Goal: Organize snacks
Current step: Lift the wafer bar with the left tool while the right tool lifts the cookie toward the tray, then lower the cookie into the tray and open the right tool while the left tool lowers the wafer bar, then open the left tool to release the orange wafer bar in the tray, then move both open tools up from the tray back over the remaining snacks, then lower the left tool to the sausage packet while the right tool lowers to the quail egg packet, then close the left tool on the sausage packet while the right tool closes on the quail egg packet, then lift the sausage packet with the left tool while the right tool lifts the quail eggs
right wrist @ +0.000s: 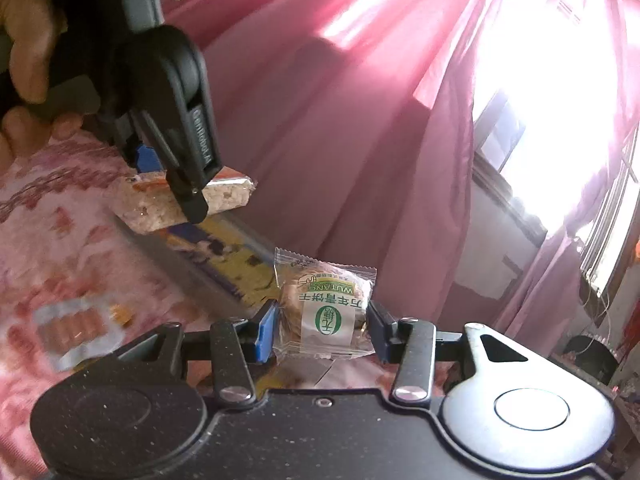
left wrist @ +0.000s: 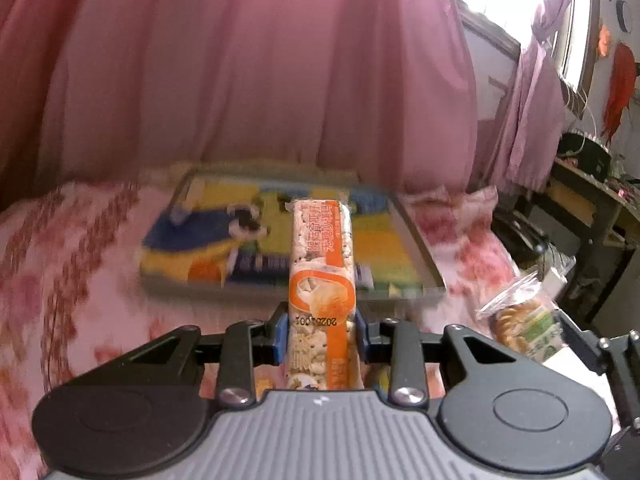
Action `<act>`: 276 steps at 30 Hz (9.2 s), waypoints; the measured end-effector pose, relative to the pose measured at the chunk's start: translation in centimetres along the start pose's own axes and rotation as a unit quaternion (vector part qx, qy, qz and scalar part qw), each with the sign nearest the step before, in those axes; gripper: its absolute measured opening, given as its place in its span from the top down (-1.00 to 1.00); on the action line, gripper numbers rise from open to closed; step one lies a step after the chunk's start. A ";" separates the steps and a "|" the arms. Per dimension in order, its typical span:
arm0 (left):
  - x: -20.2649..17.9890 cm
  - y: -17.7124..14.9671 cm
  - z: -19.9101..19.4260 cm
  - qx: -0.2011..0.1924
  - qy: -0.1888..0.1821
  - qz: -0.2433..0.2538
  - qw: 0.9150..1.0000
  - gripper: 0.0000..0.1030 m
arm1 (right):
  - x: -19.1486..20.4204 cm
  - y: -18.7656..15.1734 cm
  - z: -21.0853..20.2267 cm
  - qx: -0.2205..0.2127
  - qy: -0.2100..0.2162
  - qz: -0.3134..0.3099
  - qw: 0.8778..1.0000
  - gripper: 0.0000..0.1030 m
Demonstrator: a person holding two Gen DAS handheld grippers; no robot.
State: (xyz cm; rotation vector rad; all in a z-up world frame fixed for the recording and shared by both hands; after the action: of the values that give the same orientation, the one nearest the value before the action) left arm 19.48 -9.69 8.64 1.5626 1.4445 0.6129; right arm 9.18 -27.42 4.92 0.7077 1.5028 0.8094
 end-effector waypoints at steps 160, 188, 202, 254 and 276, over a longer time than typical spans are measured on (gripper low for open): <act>5.6 -9.7 3.6 0.092 -0.054 0.139 0.985 -0.99 | 1.6 -7.4 8.0 0.490 0.180 0.236 0.820 -0.98; 5.0 -12.3 7.2 0.171 -0.050 0.141 0.974 -0.60 | 4.5 -10.1 9.5 0.521 0.203 0.221 0.799 -0.35; 5.8 -12.1 6.0 0.199 -0.040 0.117 0.972 0.02 | 6.0 -8.2 8.6 0.525 0.194 0.234 0.795 0.06; 4.5 -9.3 3.7 0.199 -0.079 0.033 0.976 0.55 | 4.4 -8.1 5.4 0.497 0.303 0.438 0.685 0.35; 5.2 -10.7 6.2 0.216 -0.063 0.015 0.974 0.61 | 8.3 -6.0 5.6 0.482 0.299 0.364 0.739 0.23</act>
State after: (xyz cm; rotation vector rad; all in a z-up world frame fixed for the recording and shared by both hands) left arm 20.17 -7.30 -4.49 1.9237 1.5270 0.2152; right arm 14.22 -23.55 -4.93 2.0655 2.2850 0.8172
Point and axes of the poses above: each gripper's, at about its wrist camera, not at the fingertips, and z roughly the way its jaws point, x to its left, y to its top, the point moved 3 cm from there along z, roughly the way its jaws point, and after that the axes turned 3 degrees about -x, right-handed, at the moved point
